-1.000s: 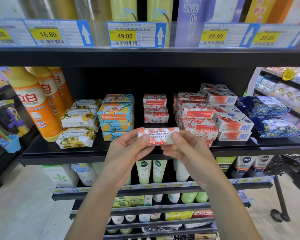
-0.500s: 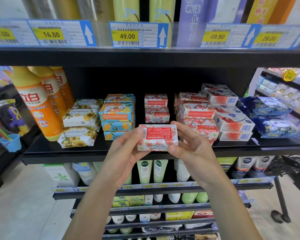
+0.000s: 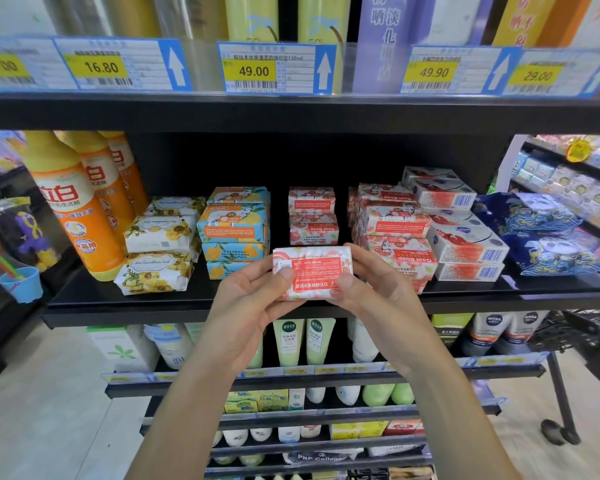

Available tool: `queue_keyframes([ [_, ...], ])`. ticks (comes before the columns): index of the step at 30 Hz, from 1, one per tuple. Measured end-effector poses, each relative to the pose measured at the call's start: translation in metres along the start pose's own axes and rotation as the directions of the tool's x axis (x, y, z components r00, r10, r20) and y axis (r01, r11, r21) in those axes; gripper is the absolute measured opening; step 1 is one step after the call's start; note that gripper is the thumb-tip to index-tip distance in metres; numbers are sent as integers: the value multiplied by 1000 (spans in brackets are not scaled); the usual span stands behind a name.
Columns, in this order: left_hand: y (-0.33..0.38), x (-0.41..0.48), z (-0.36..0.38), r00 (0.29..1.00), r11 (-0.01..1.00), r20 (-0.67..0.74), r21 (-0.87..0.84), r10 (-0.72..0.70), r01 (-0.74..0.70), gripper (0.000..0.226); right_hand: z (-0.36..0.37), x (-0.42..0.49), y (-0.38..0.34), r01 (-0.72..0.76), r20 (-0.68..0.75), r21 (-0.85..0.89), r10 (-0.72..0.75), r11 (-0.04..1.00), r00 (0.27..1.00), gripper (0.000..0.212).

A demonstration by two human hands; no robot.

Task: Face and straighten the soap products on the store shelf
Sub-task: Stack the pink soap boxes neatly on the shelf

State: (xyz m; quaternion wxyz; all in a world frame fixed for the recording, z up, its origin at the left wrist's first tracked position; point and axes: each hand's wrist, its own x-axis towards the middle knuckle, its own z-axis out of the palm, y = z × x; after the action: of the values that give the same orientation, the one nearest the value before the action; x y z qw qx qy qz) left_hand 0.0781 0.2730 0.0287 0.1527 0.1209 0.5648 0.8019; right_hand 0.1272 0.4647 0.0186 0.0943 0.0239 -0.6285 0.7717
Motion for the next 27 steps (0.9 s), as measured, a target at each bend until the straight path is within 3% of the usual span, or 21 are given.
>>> queue_keyframes([
  [6,-4,-1,1,1000,1000,7,24,21,-21,52,6,1,0,-11,-82,-52,7,999,997,41],
  [27,-4,-2,1,998,998,19,-2,-64,64,49,-7,-2,6,110,-7,-86,-111,990,994,50],
])
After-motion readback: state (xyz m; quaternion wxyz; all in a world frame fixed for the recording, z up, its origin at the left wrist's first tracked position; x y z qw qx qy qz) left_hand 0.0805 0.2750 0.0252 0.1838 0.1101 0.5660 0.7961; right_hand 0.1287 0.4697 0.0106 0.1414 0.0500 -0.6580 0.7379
